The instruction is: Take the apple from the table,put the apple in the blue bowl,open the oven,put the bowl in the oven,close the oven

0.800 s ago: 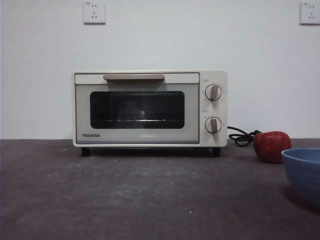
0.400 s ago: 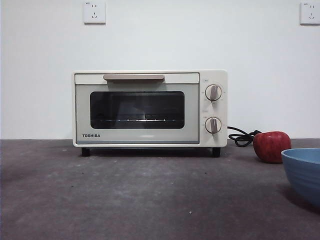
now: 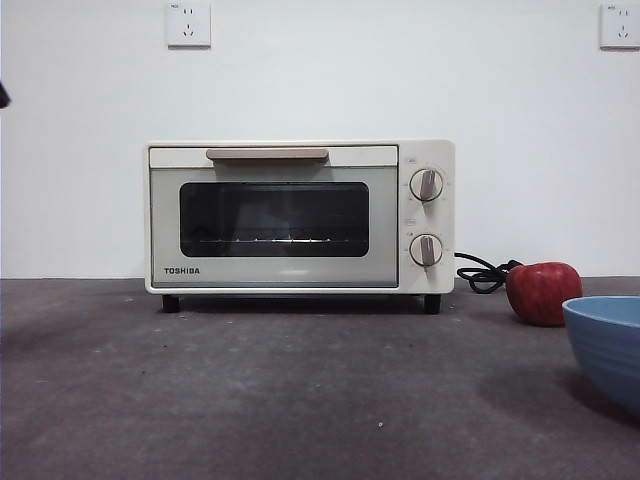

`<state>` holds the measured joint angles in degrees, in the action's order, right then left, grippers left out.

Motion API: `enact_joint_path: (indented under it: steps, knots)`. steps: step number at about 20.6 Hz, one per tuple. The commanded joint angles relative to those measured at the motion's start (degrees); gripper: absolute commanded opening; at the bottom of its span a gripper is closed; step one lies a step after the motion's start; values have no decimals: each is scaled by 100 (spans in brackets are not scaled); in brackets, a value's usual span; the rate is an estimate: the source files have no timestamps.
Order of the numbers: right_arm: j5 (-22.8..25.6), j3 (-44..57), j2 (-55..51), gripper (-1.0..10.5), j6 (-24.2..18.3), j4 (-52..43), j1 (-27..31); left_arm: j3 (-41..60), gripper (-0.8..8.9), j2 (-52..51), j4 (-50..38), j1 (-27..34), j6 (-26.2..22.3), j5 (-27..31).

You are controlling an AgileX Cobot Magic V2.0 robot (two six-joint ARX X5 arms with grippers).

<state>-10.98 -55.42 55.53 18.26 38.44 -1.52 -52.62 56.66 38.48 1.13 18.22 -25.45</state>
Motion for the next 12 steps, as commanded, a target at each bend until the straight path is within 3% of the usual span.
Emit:
enact_joint_path:
  steps: [1, 6, 10, 12]
  knots:
    - [-33, -376, 457, -2, -367, -160, 2, 2, -4, 79, 94, -7, -304, -168]
    - [-74, -1563, 1897, -3, -739, -96, -31, 2, -4, 90, 352, -9, -426, -201]
    - [-96, -2693, 3300, 9, -1043, 623, -116, 2, -4, 90, 417, -9, -579, -201]
    - [-101, -3126, 3908, 155, -1113, 918, -116, 2, -4, 90, 472, -9, -595, -199]
